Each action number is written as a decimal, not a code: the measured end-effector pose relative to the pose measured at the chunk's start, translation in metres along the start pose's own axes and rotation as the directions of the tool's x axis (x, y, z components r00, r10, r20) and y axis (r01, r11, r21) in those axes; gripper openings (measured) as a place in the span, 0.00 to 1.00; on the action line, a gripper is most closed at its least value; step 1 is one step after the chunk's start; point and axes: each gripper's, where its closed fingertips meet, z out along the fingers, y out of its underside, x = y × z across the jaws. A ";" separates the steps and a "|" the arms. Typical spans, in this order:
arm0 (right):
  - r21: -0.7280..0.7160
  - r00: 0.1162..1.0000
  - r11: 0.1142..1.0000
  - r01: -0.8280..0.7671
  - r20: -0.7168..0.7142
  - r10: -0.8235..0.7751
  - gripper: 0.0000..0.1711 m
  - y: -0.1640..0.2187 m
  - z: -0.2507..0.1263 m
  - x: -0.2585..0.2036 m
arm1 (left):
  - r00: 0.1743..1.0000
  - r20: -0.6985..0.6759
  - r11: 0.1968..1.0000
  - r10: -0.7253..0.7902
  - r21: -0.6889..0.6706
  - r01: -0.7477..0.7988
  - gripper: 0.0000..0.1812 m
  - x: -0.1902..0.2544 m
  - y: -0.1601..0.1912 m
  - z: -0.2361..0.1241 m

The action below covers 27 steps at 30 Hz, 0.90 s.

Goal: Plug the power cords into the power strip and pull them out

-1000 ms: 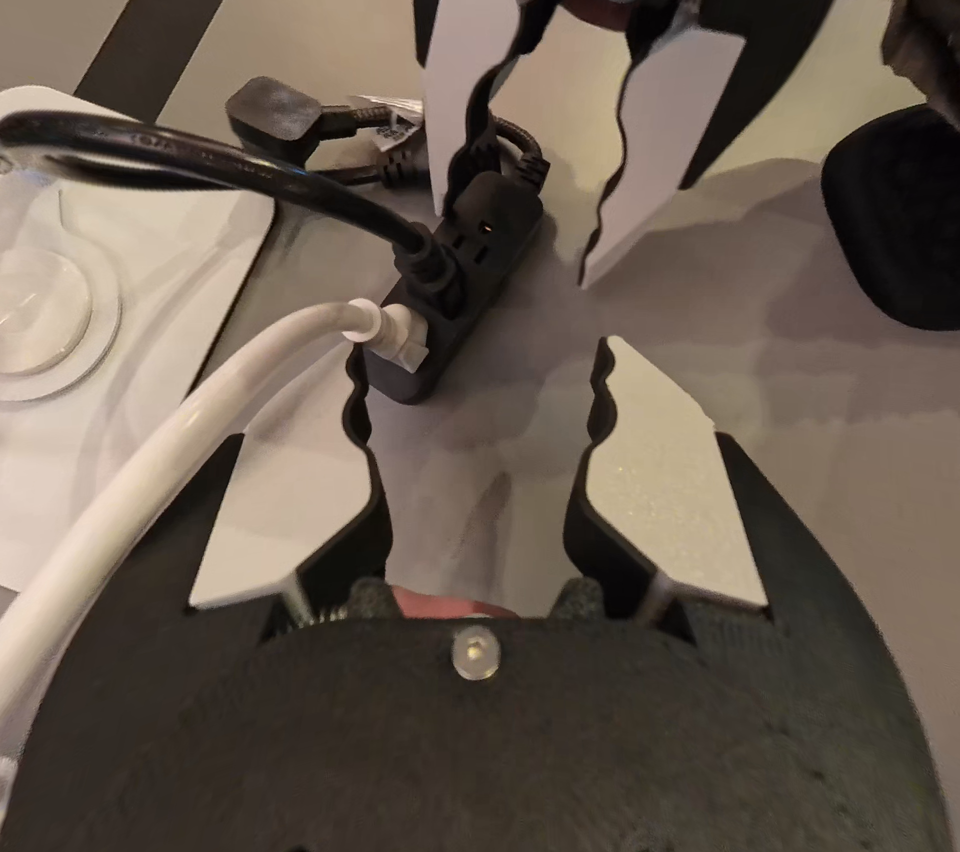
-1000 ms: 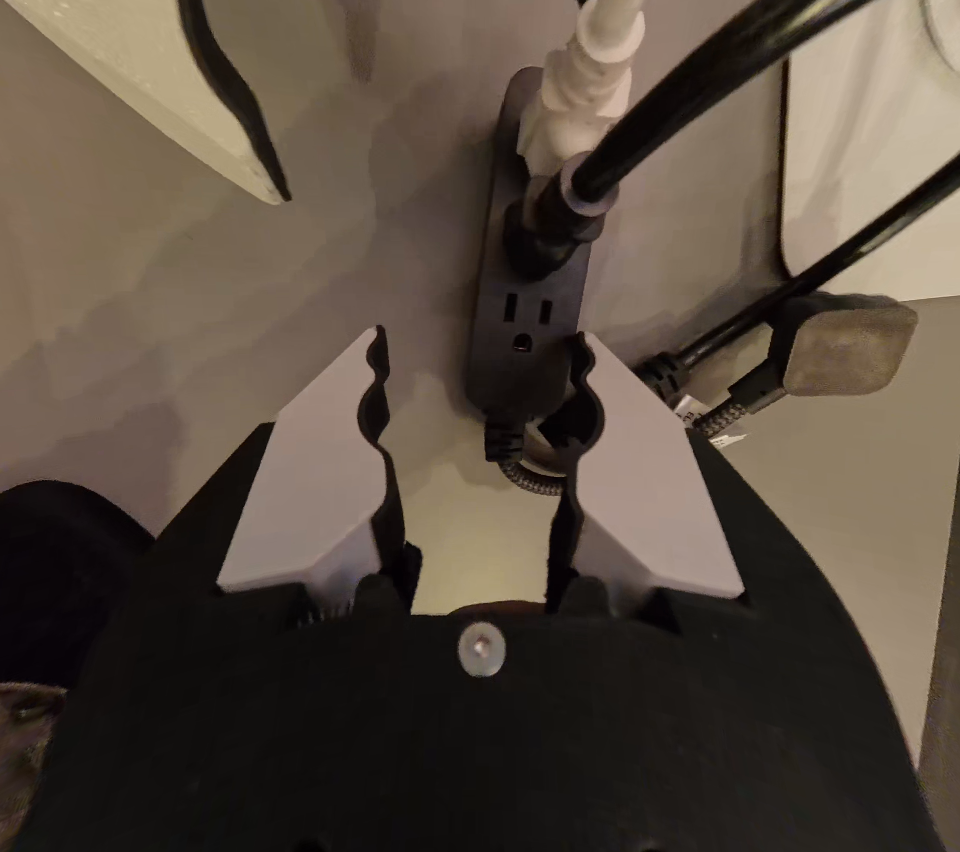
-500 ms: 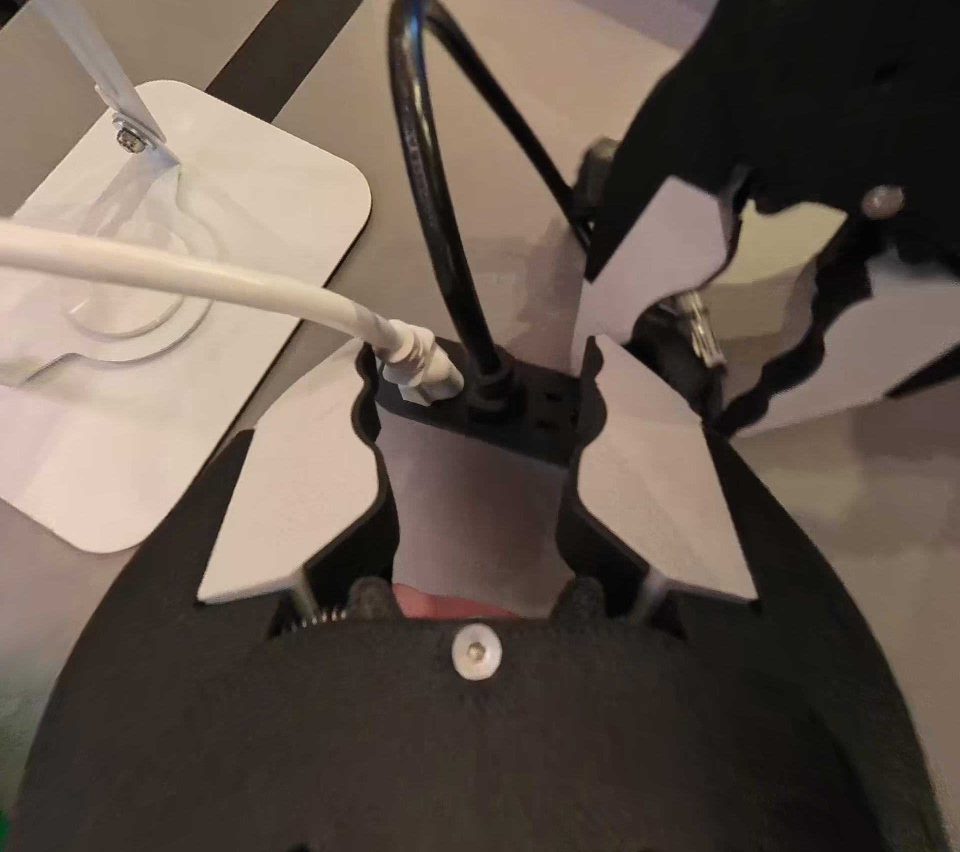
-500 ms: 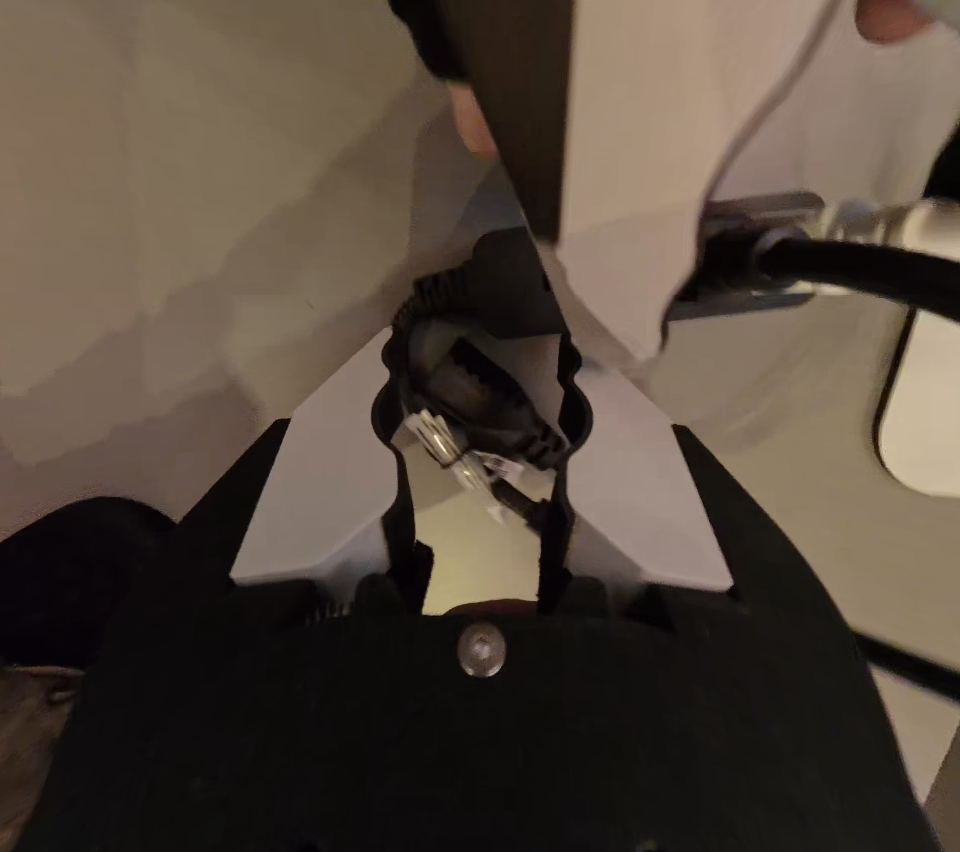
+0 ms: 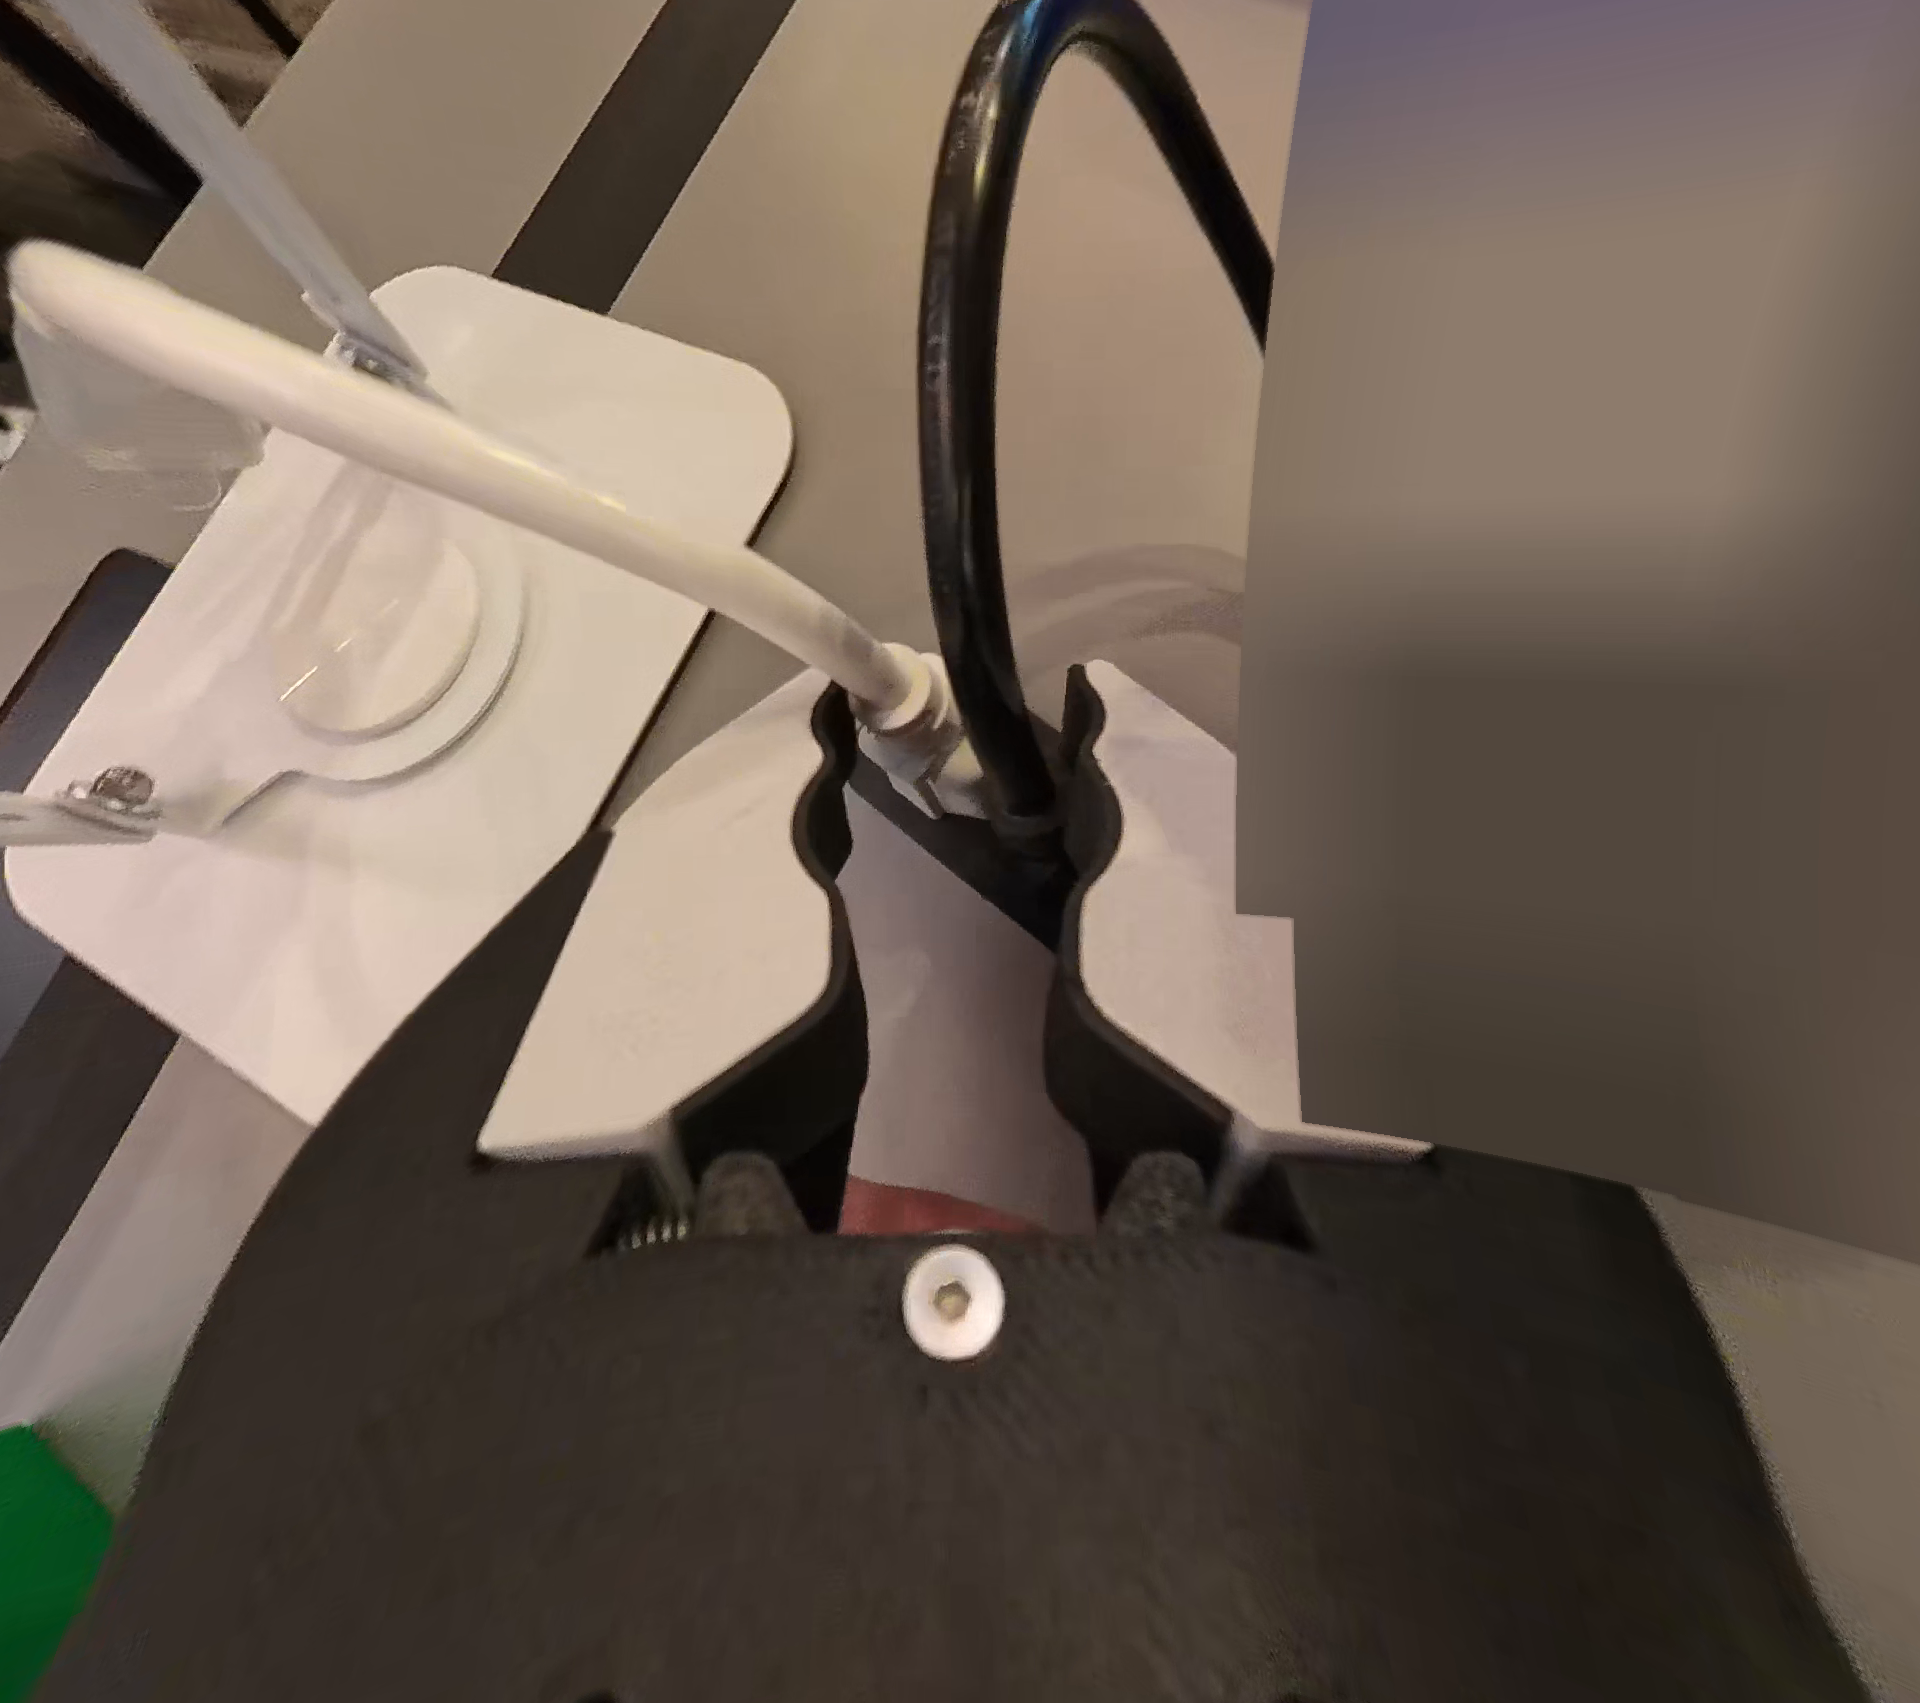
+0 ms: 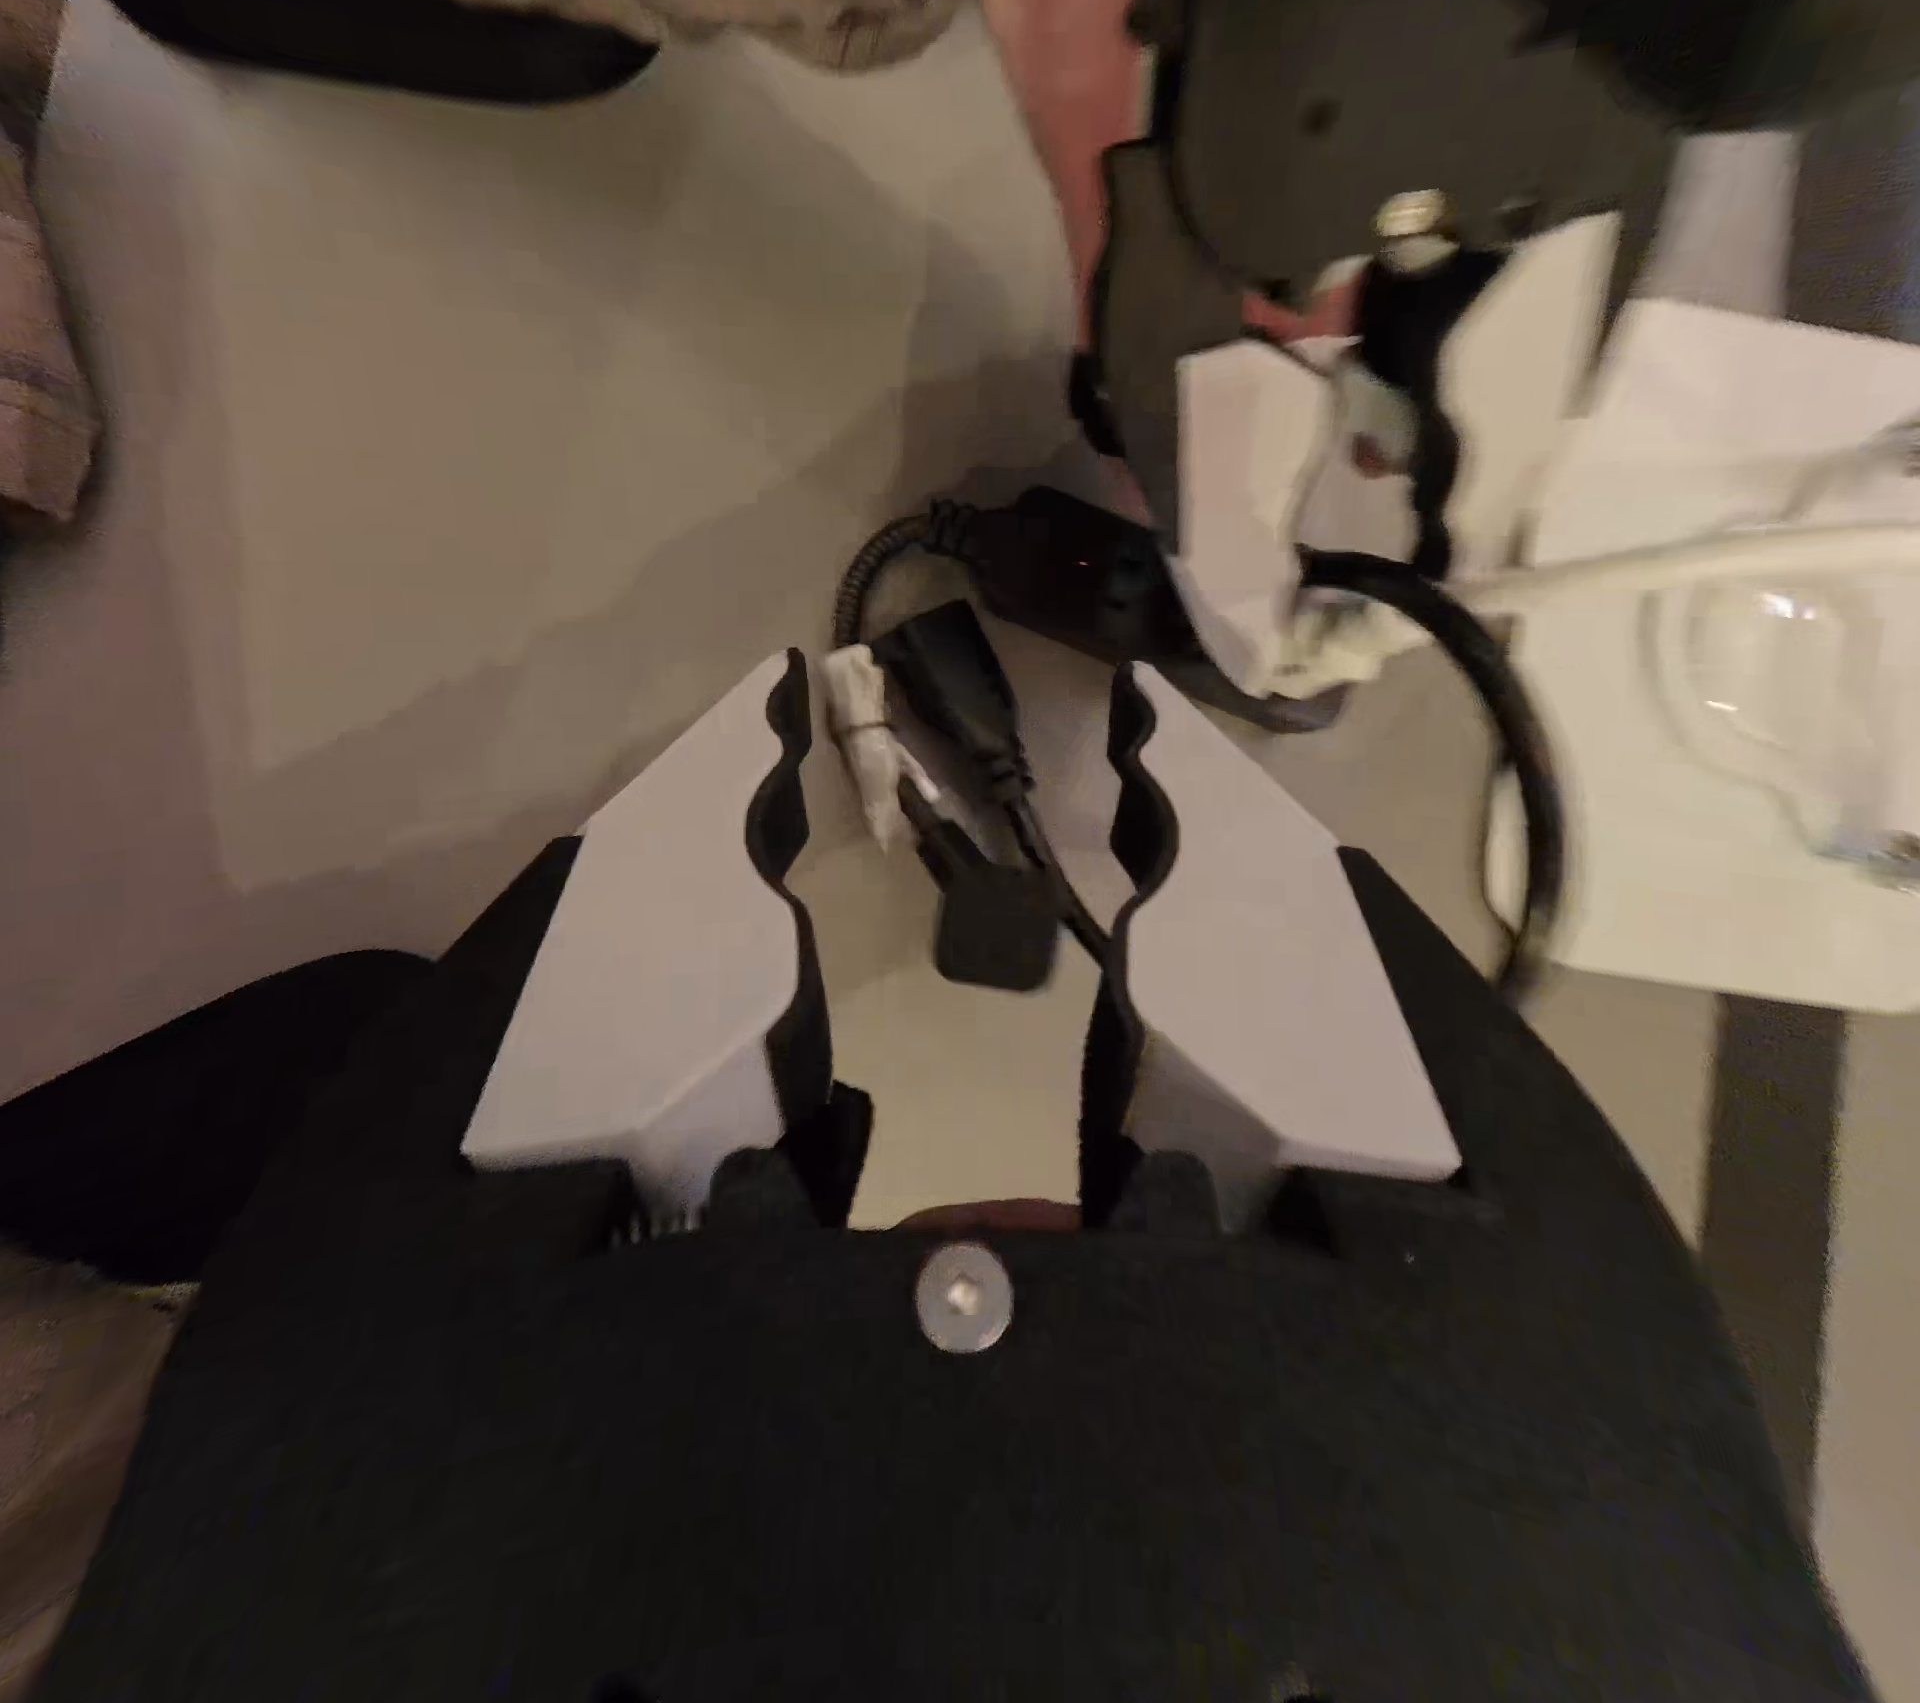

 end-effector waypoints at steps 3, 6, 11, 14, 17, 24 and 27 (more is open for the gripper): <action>0.104 0.992 0.994 -0.030 -0.115 0.042 0.28 0.001 -0.038 0.019 | 0.992 -0.097 0.995 0.081 0.059 -0.075 0.20 0.017 -0.003 -0.001; 0.156 0.978 0.984 -0.088 -0.174 0.115 0.25 0.015 -0.056 0.036 | 0.971 -0.166 0.983 0.174 0.093 -0.160 0.20 0.035 -0.006 -0.002; 0.266 0.966 0.945 -0.189 -0.123 0.227 0.23 0.025 -0.050 0.057 | 0.946 -0.231 0.971 0.227 0.124 -0.203 0.19 0.050 -0.007 -0.003; 0.304 0.961 0.919 -0.253 -0.031 0.275 0.23 0.028 -0.029 0.062 | 0.935 -0.251 0.966 0.248 0.137 -0.220 0.19 0.055 -0.008 -0.004; 0.355 0.958 0.890 -0.285 0.069 0.279 0.25 0.018 -0.005 0.063 | 0.925 -0.278 0.962 0.258 0.158 -0.221 0.19 0.060 -0.009 -0.004; 0.497 0.947 0.808 -0.317 0.215 0.239 0.07 -0.008 0.009 0.059 | 0.910 -0.303 0.955 0.282 0.176 -0.238 0.19 0.066 -0.009 -0.005; 0.485 0.955 0.824 -0.295 0.123 0.270 0.07 -0.006 0.008 0.072 | 0.935 -0.230 0.960 0.269 0.137 -0.243 0.19 0.052 -0.010 -0.001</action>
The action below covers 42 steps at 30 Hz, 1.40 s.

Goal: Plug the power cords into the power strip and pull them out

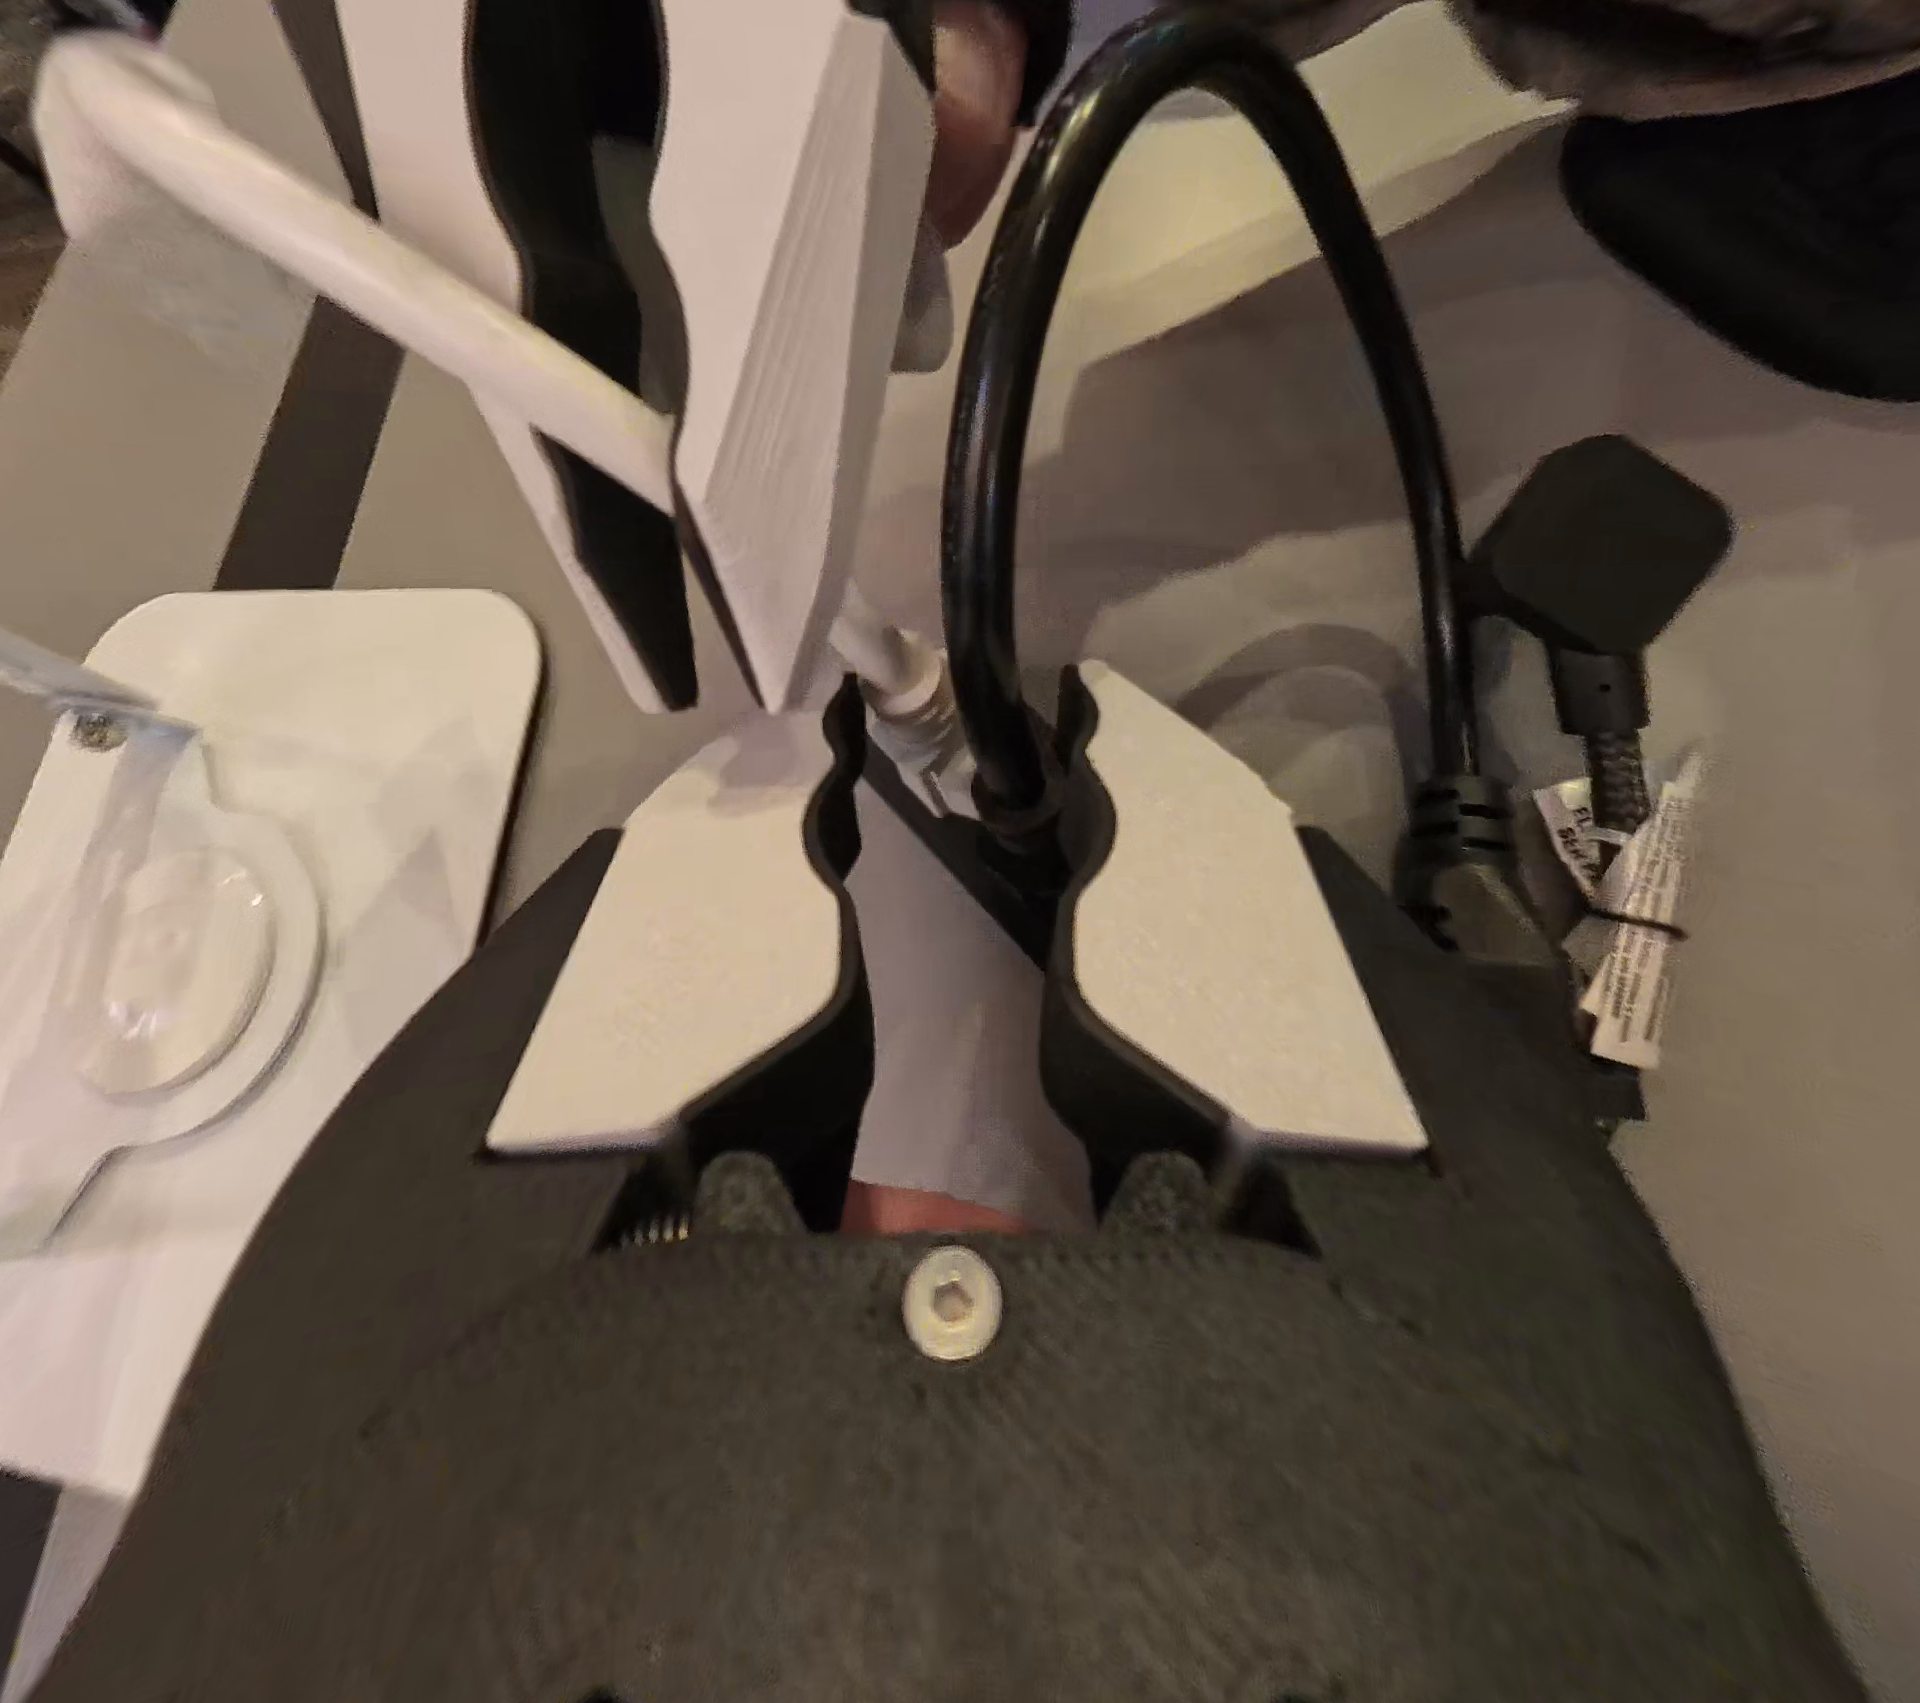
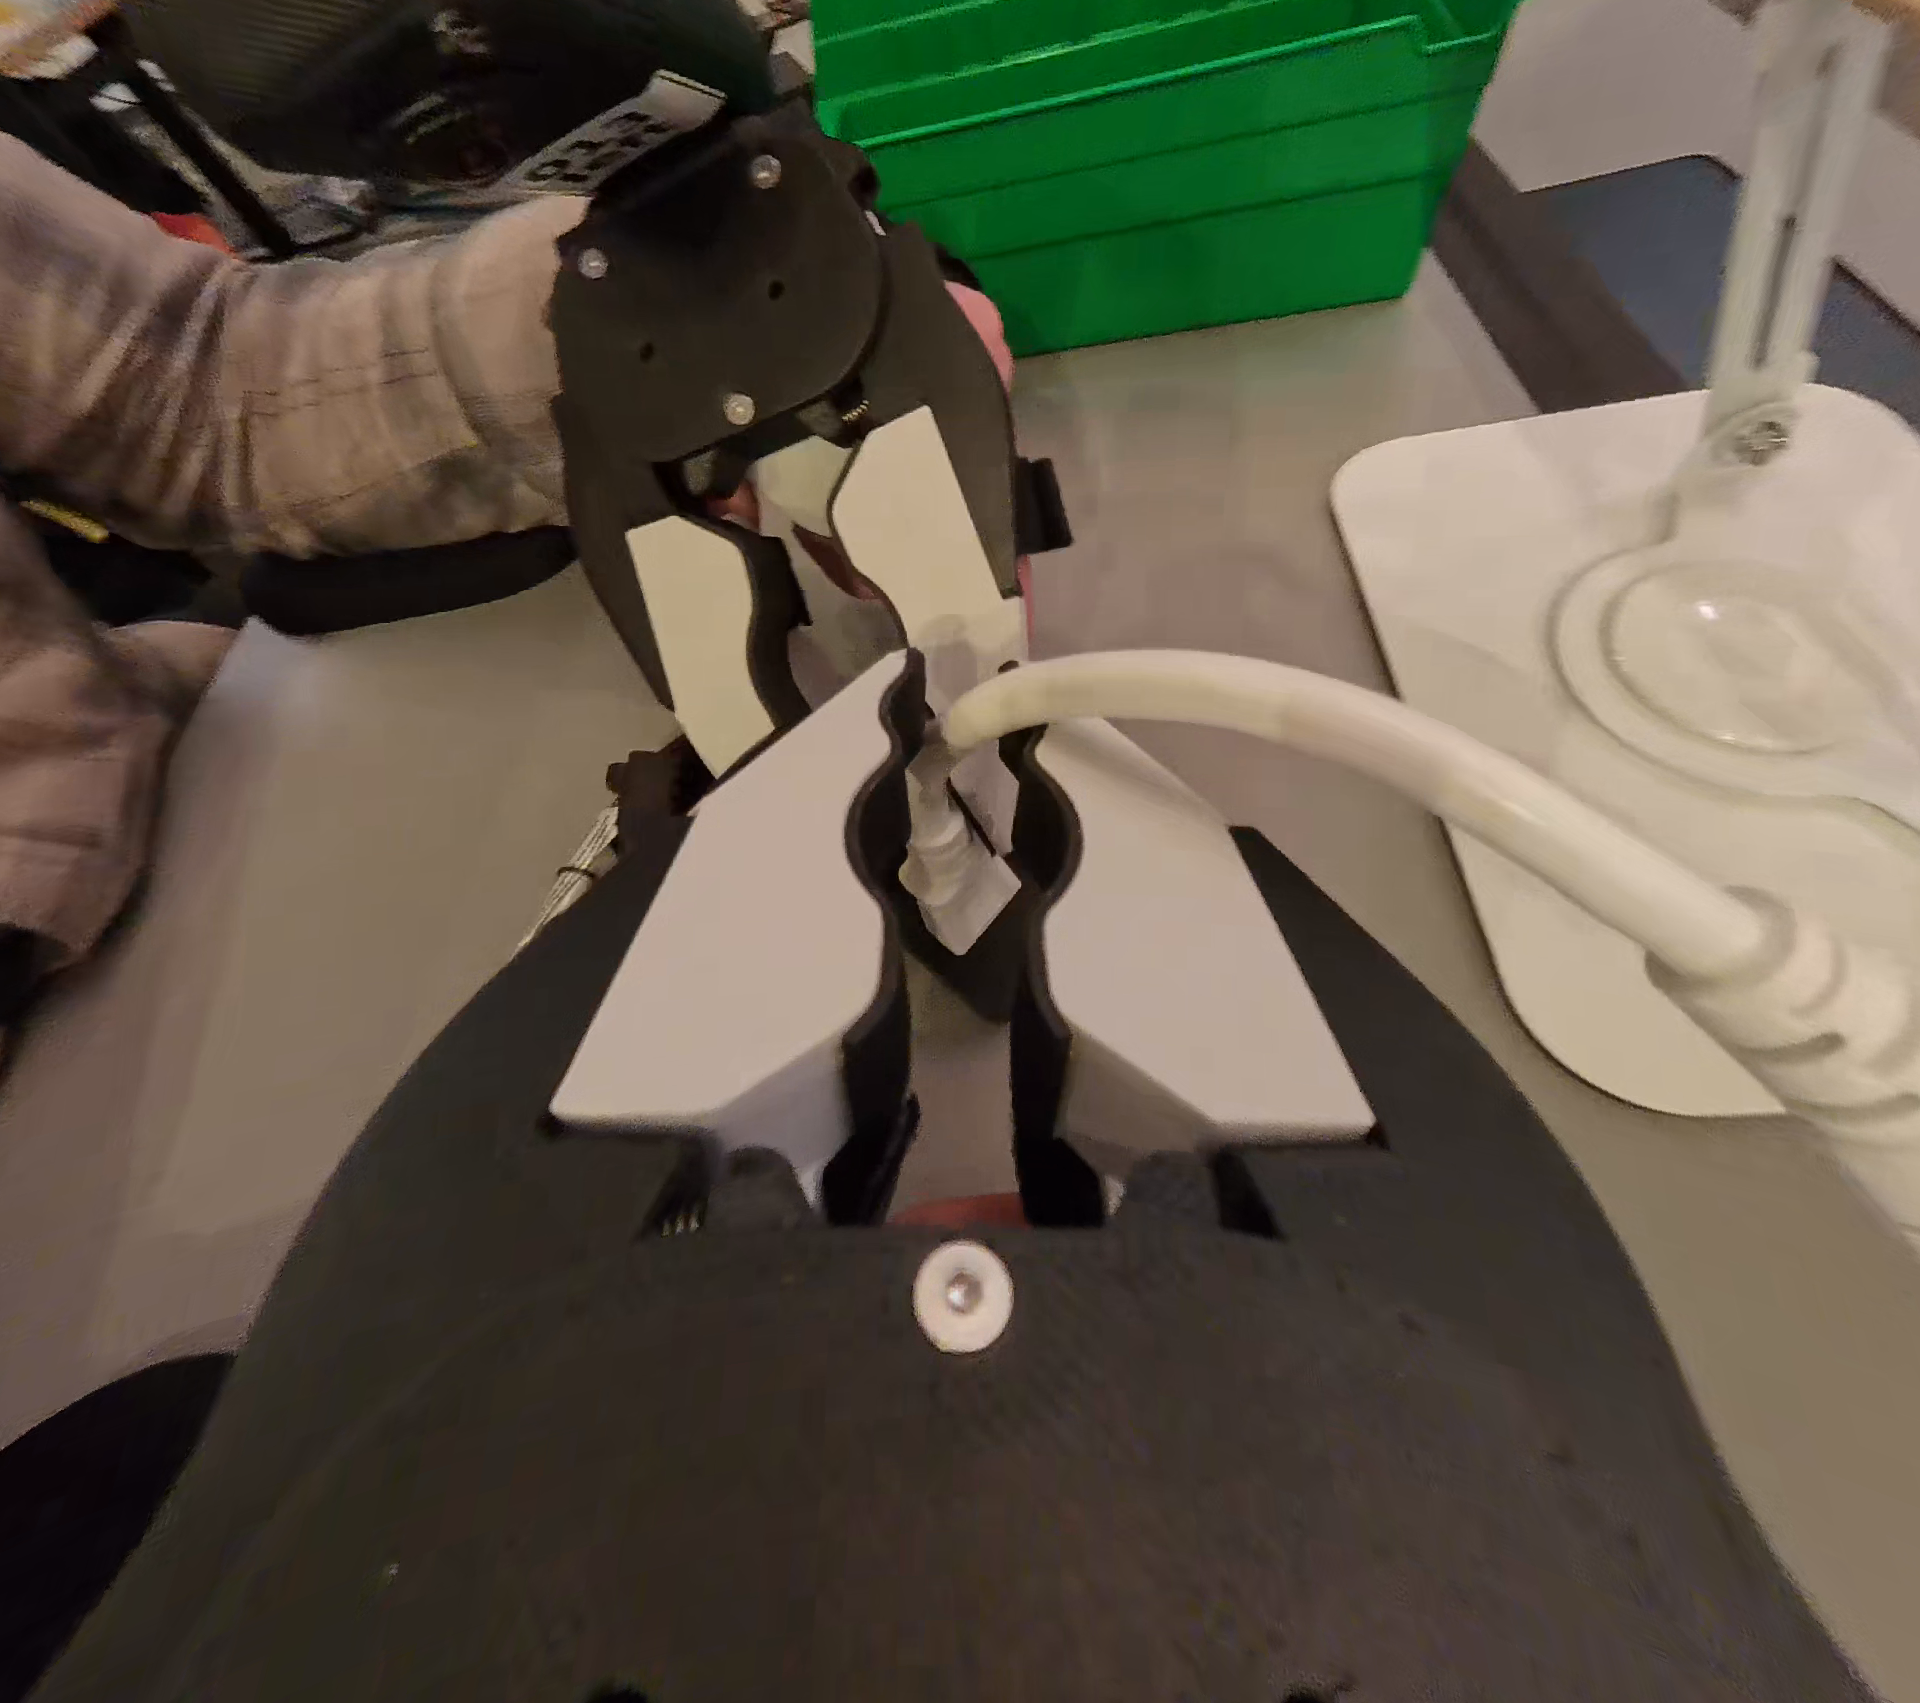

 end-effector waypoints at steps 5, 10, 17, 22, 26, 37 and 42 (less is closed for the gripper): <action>0.017 0.987 0.998 -0.059 -0.145 0.061 0.06 -0.003 -0.006 0.027 | 0.992 0.107 0.990 -0.069 -0.119 0.081 0.34 -0.022 0.017 -0.011; -0.005 0.973 0.997 -0.080 -0.217 0.077 0.07 -0.004 -0.008 0.035 | 0.985 0.116 0.964 -0.126 -0.218 0.149 0.34 -0.019 0.027 -0.009; -0.068 0.969 0.995 -0.076 -0.240 0.058 0.07 0.000 -0.010 0.033 | 0.976 0.114 0.930 -0.188 -0.300 0.214 0.20 -0.016 0.043 0.004; -0.096 0.978 0.993 -0.070 -0.203 0.049 0.06 0.004 -0.015 0.025 | 0.989 0.080 0.944 -0.128 -0.297 0.146 0.14 -0.011 0.041 0.005; -0.150 0.987 0.987 -0.053 -0.157 0.029 0.04 0.011 -0.024 0.012 | 0.993 0.072 0.953 -0.091 -0.284 0.108 0.13 -0.012 0.039 0.005; -0.199 0.970 0.974 -0.110 -0.235 0.061 0.04 0.014 -0.029 0.019 | 0.990 0.099 0.966 -0.098 -0.231 0.118 0.14 -0.025 0.042 0.004; -0.177 0.966 0.976 -0.127 -0.245 0.081 0.05 0.012 -0.026 0.023 | 0.991 0.117 0.953 -0.071 -0.285 0.102 0.32 -0.024 0.044 0.007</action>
